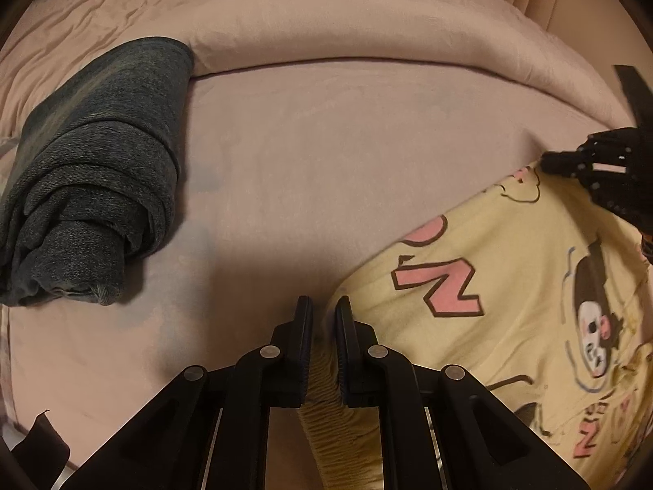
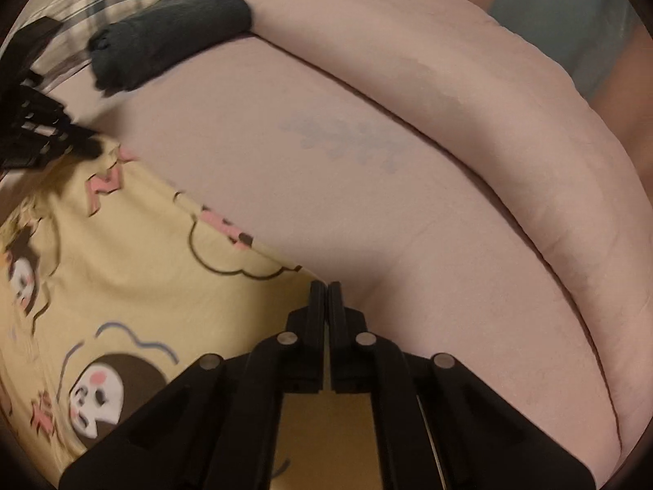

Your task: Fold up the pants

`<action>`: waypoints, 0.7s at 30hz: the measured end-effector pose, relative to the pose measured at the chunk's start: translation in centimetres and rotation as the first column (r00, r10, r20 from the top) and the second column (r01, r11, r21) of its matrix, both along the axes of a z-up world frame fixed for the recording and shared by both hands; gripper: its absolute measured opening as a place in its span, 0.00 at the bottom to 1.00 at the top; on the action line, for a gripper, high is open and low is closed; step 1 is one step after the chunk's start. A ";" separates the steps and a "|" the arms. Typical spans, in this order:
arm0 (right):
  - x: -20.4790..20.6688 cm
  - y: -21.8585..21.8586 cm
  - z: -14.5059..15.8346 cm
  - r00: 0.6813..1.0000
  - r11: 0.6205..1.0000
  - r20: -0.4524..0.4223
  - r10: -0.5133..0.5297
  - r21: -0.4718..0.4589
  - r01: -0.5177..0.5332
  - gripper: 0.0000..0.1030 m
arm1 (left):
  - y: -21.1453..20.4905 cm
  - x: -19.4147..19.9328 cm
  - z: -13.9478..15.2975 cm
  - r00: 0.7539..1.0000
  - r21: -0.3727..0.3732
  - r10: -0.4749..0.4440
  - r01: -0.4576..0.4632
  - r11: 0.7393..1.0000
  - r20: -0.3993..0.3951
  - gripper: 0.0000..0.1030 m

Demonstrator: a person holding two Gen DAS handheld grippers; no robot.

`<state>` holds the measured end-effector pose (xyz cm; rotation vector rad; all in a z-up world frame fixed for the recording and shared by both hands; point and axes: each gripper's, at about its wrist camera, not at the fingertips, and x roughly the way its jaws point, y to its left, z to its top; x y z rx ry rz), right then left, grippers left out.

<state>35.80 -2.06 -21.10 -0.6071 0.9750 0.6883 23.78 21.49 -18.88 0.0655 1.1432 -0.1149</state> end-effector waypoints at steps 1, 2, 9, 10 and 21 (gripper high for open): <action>0.7 0.6 -1.3 1.000 1.000 -0.021 -0.016 -0.014 0.016 0.04 | -0.1 0.2 0.0 1.000 0.010 0.006 -0.006 1.000 -0.001 0.12; 0.7 1.2 -2.2 0.999 0.999 -0.037 -0.023 -0.025 0.022 0.04 | -0.2 0.4 0.2 1.000 0.018 0.015 -0.014 1.000 -0.006 0.16; 2.8 -4.3 2.5 0.988 0.977 -0.099 -0.120 0.164 0.135 0.43 | 0.7 -0.8 3.5 0.997 0.090 0.040 -0.045 0.995 0.059 0.57; 2.7 -5.5 3.2 0.988 0.977 -0.080 -0.129 0.160 0.140 0.43 | 0.5 -1.0 4.0 0.997 0.084 0.018 -0.025 0.996 0.075 0.57; 1.8 -12.7 0.3 0.971 0.983 -0.151 -0.186 -0.039 0.182 0.17 | -5.8 3.0 2.0 0.992 0.104 -0.121 0.118 0.988 0.027 0.57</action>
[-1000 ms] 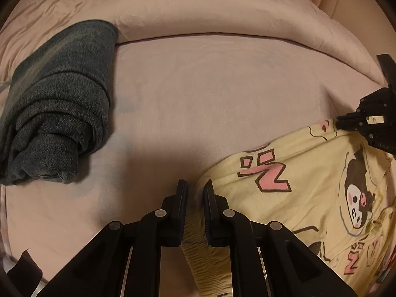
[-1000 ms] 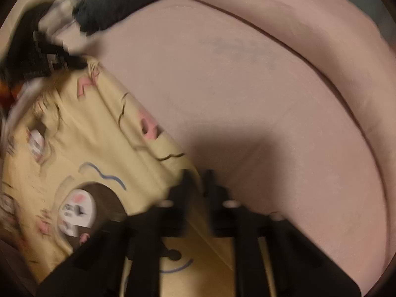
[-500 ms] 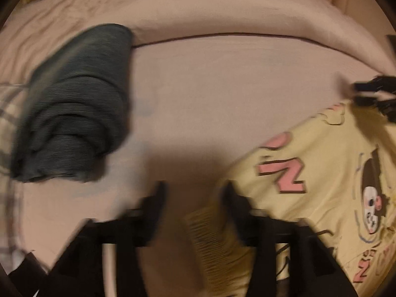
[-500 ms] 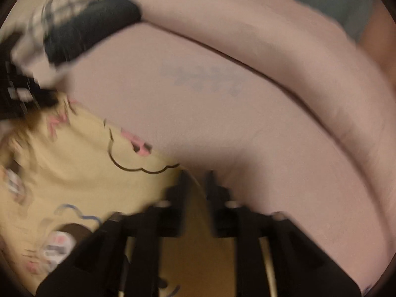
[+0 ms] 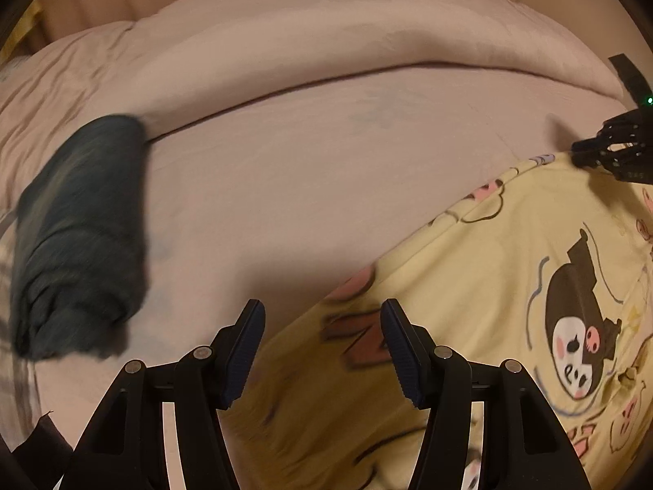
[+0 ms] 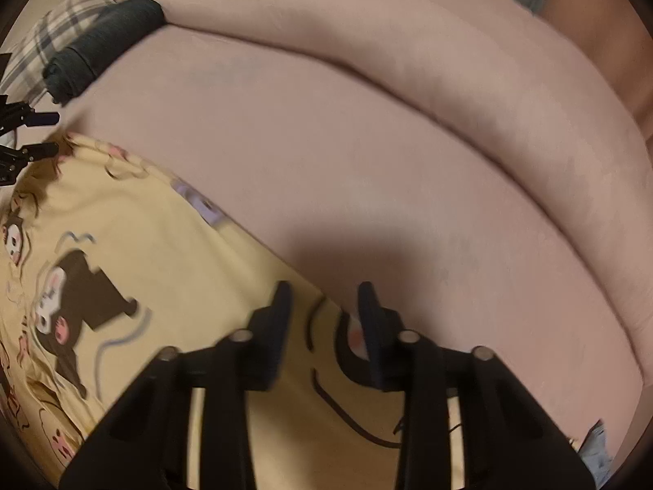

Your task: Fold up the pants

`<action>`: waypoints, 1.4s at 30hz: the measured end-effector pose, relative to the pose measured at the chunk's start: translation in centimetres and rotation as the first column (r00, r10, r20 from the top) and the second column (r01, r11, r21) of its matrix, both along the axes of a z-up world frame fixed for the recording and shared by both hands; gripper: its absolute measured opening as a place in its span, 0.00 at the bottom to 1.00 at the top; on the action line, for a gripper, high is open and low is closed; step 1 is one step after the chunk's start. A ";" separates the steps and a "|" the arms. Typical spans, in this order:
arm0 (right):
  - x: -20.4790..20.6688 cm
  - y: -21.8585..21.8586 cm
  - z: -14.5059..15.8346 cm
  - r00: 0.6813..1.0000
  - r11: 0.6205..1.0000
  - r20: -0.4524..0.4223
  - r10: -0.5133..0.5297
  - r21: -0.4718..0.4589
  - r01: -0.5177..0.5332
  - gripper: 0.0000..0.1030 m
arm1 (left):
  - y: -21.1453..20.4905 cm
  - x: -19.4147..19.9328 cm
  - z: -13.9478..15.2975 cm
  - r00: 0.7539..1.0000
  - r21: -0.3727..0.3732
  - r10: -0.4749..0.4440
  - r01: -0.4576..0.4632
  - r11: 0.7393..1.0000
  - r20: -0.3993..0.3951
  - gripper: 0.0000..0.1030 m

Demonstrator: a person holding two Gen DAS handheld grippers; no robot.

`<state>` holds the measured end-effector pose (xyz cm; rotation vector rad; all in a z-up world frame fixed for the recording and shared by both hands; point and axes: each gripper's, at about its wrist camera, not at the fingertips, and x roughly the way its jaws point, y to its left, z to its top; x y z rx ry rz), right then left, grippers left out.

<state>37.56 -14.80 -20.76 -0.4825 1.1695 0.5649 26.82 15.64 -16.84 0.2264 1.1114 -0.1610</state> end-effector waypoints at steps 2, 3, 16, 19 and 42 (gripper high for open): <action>-0.2 0.0 -0.9 1.000 0.999 0.009 0.021 -0.037 -0.021 0.06 | -0.4 1.2 -0.9 1.000 0.029 -0.007 0.008 1.000 -0.019 0.57; -0.4 0.2 -1.0 0.999 0.998 0.037 0.039 -0.044 -0.037 0.03 | -0.6 1.5 -1.3 1.000 0.036 -0.005 0.006 0.999 -0.026 0.57; 0.7 2.6 2.1 0.999 0.984 -0.006 0.037 0.174 -0.036 0.69 | 5.9 1.4 -0.3 0.999 -0.051 0.053 -0.053 0.997 -0.008 0.57; 0.1 6.4 2.0 0.987 0.978 0.022 0.160 0.131 -0.161 0.66 | 7.1 1.6 -0.2 0.999 -0.076 0.037 -0.038 0.996 -0.016 0.57; -2.6 8.9 0.2 0.973 0.977 0.093 0.209 0.016 -0.211 0.02 | 4.8 0.1 -0.4 0.993 -0.042 -0.062 0.067 0.997 0.098 0.01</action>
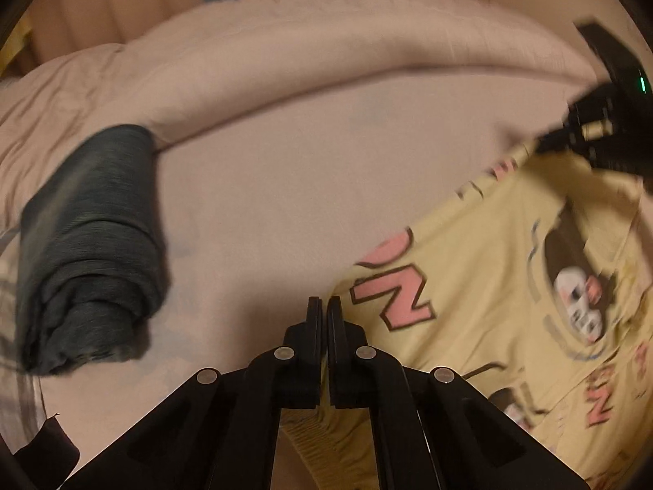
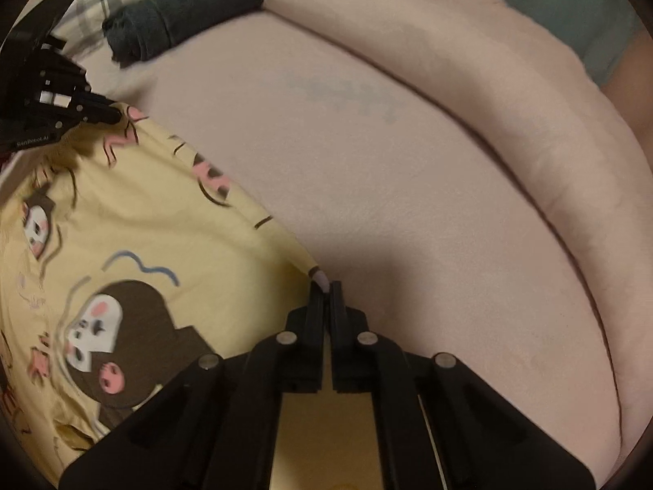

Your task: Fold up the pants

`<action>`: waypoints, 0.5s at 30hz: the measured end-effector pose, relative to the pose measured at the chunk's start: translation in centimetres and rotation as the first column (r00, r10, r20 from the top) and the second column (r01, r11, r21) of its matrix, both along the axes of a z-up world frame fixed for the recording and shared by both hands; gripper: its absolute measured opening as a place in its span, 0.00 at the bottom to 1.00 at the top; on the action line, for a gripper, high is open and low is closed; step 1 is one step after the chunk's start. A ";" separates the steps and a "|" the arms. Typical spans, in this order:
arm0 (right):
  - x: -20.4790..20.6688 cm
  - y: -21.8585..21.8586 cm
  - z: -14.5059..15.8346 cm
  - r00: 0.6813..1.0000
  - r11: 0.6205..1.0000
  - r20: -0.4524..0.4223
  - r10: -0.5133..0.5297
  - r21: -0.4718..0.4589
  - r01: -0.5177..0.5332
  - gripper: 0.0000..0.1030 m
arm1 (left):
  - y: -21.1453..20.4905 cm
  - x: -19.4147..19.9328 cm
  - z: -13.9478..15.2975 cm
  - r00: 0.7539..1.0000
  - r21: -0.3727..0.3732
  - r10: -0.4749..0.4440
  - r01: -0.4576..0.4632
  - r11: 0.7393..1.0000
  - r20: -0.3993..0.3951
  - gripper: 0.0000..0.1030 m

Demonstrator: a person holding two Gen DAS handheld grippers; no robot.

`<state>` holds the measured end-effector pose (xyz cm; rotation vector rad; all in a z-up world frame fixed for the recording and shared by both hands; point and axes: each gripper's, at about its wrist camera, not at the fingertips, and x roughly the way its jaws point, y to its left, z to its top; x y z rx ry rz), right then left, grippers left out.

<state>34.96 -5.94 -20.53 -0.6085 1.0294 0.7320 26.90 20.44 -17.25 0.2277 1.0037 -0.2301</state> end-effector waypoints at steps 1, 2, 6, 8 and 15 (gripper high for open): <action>-0.2 -0.2 0.5 1.000 1.000 0.009 -0.005 0.009 0.005 0.02 | 0.3 -0.4 0.6 1.000 -0.011 0.008 -0.007 1.000 0.014 0.01; -0.5 -0.4 1.3 1.000 1.000 0.024 -0.012 0.015 0.012 0.02 | 0.4 -0.6 1.3 0.999 -0.016 0.010 -0.010 1.000 0.031 0.01; -2.1 -0.3 4.0 0.997 0.999 0.071 -0.029 0.040 0.026 0.02 | -0.6 -2.9 4.0 0.996 0.001 0.004 -0.004 1.000 0.090 0.01; -3.2 -2.2 5.9 0.995 0.998 0.097 -0.031 0.061 0.025 0.02 | -1.0 -5.4 5.5 0.992 -0.011 -0.004 0.006 1.000 0.129 0.01; -12.0 -1.9 10.9 0.979 0.986 0.196 -0.049 0.167 0.016 0.02 | -1.9 -13.8 11.1 0.960 -0.055 -0.040 0.058 0.997 0.278 0.01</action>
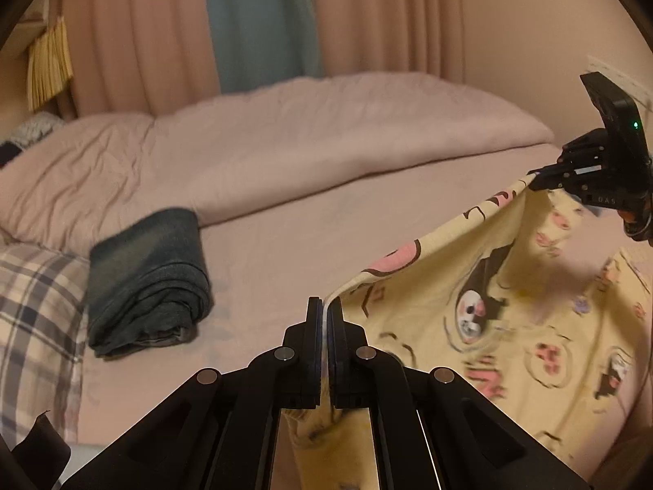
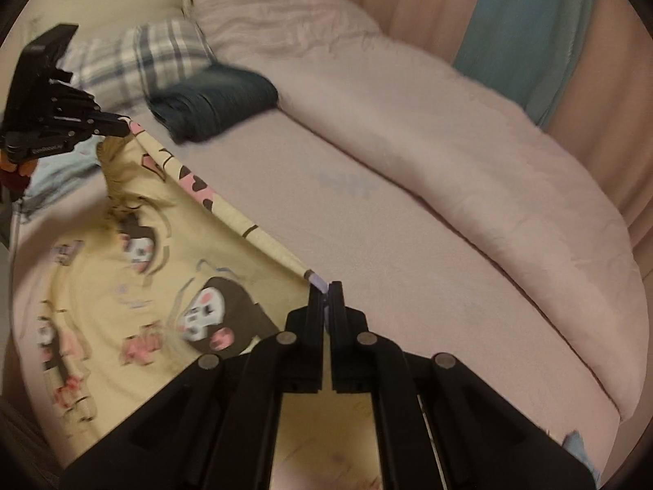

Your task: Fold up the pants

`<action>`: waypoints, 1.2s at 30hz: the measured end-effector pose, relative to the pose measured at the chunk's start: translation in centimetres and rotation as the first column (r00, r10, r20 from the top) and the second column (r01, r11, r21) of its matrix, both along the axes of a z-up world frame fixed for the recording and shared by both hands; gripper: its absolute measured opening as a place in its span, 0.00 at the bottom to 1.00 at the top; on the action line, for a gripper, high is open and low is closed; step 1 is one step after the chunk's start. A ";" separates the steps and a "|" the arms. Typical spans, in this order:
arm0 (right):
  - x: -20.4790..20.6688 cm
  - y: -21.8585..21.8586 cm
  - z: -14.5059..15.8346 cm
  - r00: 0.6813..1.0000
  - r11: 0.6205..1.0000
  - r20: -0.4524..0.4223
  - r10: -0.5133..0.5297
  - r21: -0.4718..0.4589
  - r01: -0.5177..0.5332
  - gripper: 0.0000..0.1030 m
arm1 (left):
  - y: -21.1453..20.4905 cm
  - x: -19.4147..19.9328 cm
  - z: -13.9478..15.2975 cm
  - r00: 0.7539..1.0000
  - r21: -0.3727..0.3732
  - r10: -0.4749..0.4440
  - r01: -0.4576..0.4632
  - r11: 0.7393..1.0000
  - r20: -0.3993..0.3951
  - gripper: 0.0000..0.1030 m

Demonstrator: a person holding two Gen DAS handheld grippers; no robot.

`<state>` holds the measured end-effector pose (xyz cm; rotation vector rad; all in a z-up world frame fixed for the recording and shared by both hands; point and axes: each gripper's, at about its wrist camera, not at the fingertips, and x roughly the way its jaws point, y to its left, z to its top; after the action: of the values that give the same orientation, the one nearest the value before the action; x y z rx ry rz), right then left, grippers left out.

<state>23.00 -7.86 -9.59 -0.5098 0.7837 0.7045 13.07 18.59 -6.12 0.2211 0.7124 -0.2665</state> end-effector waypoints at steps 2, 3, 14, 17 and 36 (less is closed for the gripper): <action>-3.0 -1.2 1.8 1.000 1.000 0.031 0.002 0.020 -0.003 0.02 | -1.2 -3.2 0.8 1.000 0.023 -0.019 0.018 1.000 0.015 0.01; -4.4 -1.4 2.2 0.999 1.000 0.044 0.009 0.021 -0.010 0.02 | -1.5 -4.4 0.9 0.999 0.036 -0.034 0.033 0.999 0.019 0.01; -21.3 -2.7 -1.0 0.979 0.976 -0.032 0.203 -0.071 -0.205 0.03 | -2.5 -13.9 -6.6 0.986 0.095 -0.072 0.087 0.992 -0.152 0.01; -23.8 -2.0 -4.3 0.967 0.962 -0.097 0.235 -0.120 -0.246 0.03 | -2.9 -14.1 -9.6 0.975 0.132 -0.066 0.096 0.987 -0.213 0.01; -25.1 -1.0 -11.2 0.967 0.961 -0.208 0.149 -0.202 -0.191 0.49 | -2.9 -16.3 -11.0 0.968 0.234 0.004 0.057 0.971 -0.252 0.59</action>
<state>-2.10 -8.89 -20.75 -0.7256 1.0135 0.8398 -3.27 15.74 -17.11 0.4328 0.9953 -0.2361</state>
